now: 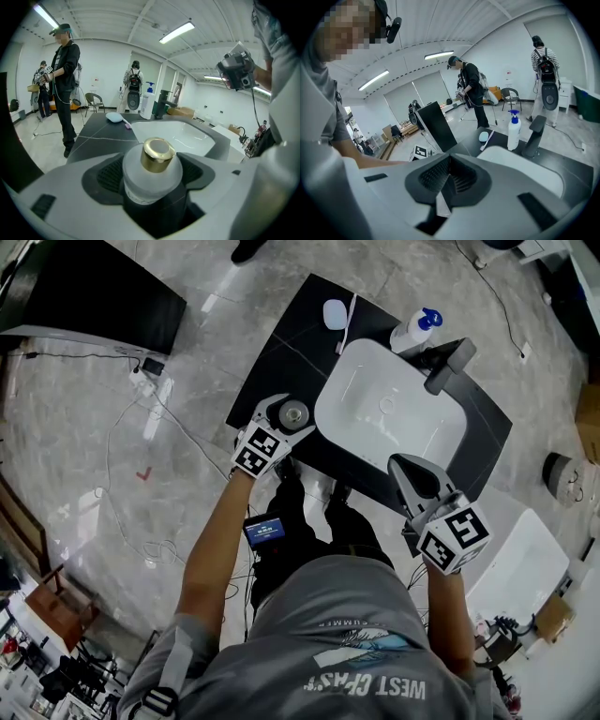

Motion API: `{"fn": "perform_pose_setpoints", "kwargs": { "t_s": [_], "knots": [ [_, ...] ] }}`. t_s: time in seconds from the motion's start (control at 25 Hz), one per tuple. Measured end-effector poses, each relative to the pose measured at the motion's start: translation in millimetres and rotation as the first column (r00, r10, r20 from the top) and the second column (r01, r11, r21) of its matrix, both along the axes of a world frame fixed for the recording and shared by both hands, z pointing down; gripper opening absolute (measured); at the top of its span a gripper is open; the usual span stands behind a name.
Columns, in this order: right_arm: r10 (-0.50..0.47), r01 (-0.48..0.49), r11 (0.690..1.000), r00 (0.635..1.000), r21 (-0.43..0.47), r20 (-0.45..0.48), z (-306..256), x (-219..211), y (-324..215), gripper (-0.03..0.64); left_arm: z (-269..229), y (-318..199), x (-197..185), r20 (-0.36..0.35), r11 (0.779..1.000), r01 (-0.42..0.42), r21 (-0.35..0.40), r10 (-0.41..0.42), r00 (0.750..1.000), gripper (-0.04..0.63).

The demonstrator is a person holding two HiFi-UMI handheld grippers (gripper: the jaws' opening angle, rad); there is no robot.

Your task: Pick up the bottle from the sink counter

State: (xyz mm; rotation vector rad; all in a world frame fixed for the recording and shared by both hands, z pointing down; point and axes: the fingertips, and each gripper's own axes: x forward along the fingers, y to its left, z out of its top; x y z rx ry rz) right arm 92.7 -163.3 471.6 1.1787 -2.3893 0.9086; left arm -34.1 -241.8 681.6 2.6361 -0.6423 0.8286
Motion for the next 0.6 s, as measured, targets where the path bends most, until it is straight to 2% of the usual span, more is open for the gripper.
{"fn": "perform_pose_setpoints", "kwargs": {
  "t_s": [0.6],
  "knots": [
    [-0.008,0.008,0.999,1.0,-0.045,-0.007,15.6,3.8,6.5,0.003,-2.6,-3.2,-0.2,-0.039,0.998,0.05,0.042,-0.049,0.998,0.344]
  ]
}}
